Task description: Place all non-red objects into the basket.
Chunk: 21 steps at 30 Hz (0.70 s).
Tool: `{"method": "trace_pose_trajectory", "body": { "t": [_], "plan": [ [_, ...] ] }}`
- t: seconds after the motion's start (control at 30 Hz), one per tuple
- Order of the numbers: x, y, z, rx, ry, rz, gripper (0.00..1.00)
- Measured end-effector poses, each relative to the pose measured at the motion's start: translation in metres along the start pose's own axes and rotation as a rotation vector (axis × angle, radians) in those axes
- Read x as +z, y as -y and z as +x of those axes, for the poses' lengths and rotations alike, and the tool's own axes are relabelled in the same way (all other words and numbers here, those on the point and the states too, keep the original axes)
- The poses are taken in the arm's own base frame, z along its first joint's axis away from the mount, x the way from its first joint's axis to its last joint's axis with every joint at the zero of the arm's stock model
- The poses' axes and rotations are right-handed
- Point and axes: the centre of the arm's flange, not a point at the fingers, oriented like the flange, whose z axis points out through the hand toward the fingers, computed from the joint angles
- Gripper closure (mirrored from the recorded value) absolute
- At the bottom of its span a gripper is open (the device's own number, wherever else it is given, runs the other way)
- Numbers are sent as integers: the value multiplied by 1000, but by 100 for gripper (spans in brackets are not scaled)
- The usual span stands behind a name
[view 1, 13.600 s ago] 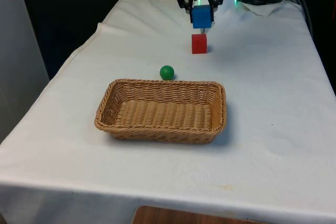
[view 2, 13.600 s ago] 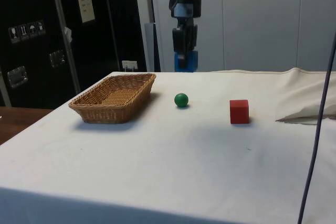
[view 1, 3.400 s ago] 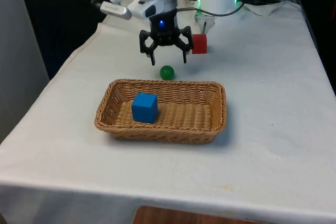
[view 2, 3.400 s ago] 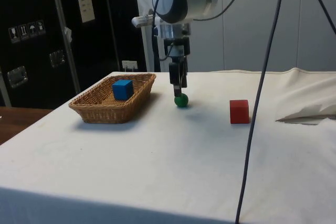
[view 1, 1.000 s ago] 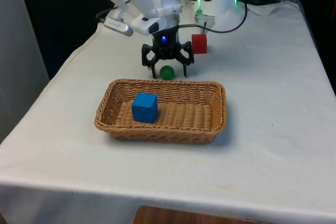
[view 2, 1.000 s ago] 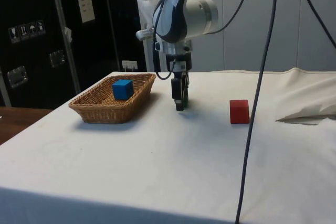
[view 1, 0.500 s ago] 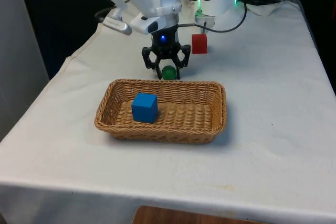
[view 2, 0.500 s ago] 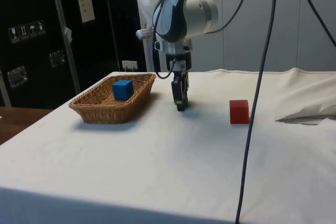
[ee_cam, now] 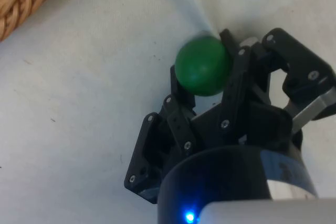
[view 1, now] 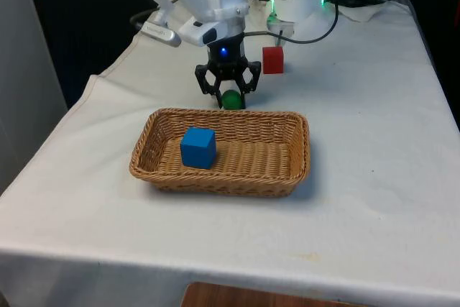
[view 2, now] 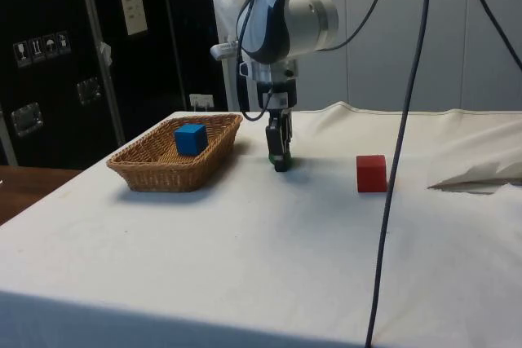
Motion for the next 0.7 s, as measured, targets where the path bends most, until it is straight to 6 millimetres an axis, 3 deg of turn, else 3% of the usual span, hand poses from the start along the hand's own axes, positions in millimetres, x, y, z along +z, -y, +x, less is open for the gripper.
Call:
{"method": "trace_pose_trajectory", "body": {
  "t": [0.53, 0.7],
  "plan": [
    [-1, -1, 0, 1, -2, -1, 100],
    [-20, -1, 2, 1, -16, 14, 100]
  ]
}}
